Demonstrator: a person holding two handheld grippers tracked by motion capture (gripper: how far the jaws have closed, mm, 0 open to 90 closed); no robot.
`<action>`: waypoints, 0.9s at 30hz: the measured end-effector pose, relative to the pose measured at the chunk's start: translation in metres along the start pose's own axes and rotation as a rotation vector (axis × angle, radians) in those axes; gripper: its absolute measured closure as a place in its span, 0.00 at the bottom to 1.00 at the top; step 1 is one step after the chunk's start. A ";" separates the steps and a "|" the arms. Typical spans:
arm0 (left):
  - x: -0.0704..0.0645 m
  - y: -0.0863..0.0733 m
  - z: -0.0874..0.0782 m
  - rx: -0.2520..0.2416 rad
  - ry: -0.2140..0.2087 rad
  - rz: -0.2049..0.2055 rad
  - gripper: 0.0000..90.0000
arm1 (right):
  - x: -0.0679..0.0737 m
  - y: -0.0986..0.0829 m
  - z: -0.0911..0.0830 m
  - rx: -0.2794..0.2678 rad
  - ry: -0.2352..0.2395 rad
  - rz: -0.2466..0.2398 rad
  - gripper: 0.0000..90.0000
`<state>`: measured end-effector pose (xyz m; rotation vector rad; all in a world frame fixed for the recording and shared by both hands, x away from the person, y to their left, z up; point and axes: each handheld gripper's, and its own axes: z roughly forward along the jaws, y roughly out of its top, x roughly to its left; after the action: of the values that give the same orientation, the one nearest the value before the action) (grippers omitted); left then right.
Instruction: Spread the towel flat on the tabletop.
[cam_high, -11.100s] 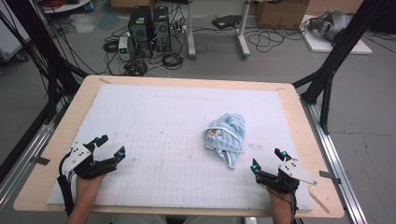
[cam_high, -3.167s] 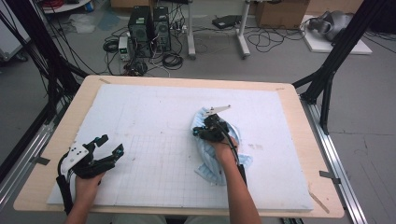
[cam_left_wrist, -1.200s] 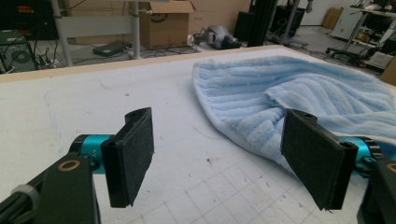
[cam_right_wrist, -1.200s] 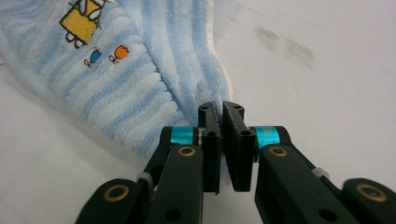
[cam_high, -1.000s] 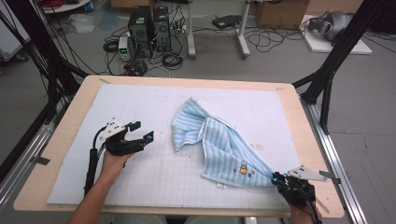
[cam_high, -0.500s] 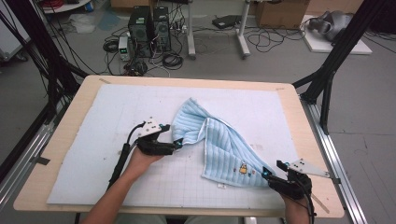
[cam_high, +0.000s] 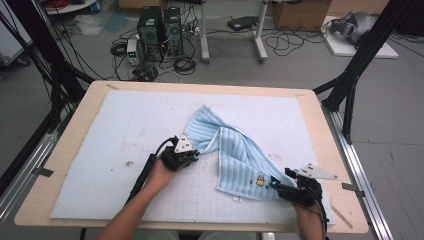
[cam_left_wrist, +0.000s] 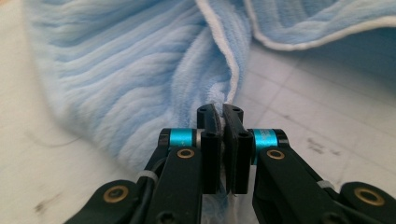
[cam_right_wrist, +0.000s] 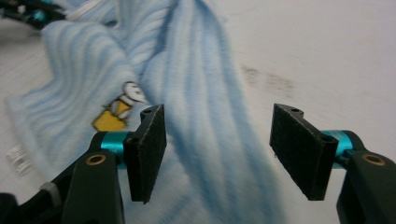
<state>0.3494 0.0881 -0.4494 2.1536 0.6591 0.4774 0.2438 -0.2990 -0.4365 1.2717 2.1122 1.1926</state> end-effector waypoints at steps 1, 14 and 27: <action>0.004 -0.001 -0.002 -0.003 0.009 -0.011 0.96 | 0.000 0.000 0.000 0.000 0.000 0.000 0.35; 0.061 -0.025 -0.039 -0.023 0.124 -0.159 0.96 | 0.045 0.012 0.042 0.160 0.262 -0.152 0.88; 0.095 -0.042 -0.050 -0.077 0.201 -0.293 0.95 | 0.101 0.014 0.046 0.173 0.562 -0.311 0.88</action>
<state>0.3858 0.1972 -0.4422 1.9110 1.0337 0.5534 0.2324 -0.1878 -0.4418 0.6693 2.7365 1.3572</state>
